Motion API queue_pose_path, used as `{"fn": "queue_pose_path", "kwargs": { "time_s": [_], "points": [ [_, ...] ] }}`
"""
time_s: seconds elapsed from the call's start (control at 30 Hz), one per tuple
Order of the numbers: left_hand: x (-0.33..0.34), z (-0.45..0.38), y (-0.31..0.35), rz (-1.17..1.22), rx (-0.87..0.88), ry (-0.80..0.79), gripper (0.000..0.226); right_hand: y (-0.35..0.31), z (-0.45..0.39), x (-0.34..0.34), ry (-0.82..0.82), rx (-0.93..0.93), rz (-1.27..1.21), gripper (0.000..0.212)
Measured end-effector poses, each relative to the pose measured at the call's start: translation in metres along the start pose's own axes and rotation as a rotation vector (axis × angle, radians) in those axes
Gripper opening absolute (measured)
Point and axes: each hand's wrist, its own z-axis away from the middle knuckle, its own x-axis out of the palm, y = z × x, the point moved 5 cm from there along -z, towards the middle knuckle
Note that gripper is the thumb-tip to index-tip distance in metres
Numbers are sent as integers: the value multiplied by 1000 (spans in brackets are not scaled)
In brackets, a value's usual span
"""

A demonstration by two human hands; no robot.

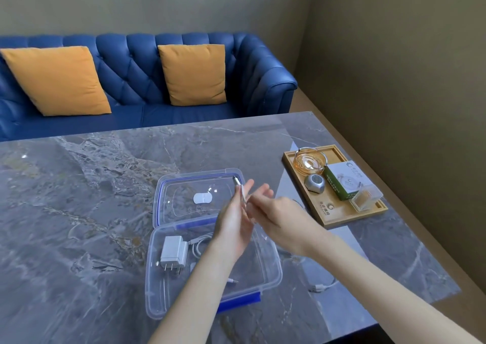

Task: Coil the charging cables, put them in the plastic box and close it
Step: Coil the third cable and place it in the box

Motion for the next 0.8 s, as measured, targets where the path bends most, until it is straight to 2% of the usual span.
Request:
{"fn": "queue_pose_path", "kwargs": {
  "time_s": [0.1, 0.17, 0.23, 0.37, 0.5, 0.53, 0.6, 0.7, 0.8],
  "points": [
    [0, -1, 17, 96, -6, -33, 43, -5, 14, 22, -30, -207, 181, 26],
    [1, 2, 31, 93, 16, -61, 42, 3, 21, 33, -70, -238, 245, 39],
    [-2, 6, 43, -17, 52, -77, 42, 20, 23, 39, -126, -164, 225, 50],
    [-1, 28, 50, -328, 92, -177, 38, 55, 16, 40, -232, 84, -20, 44],
    [6, 46, 28, -481, -48, -323, 35, 69, 2, 31, -218, 234, -189, 56],
    [4, 46, 19, -533, -85, -330, 34, 69, -1, 26, -193, 248, -202, 52],
    [-3, 43, 4, -611, -119, -293, 33, 66, -9, 13, -139, 236, -167, 35],
    [-11, 34, -3, -588, -86, -196, 36, 63, -15, 3, -99, 223, -104, 28],
    [-16, 28, -6, -634, -67, -124, 36, 68, -15, -1, -46, 338, -306, 25]
  ]
}}
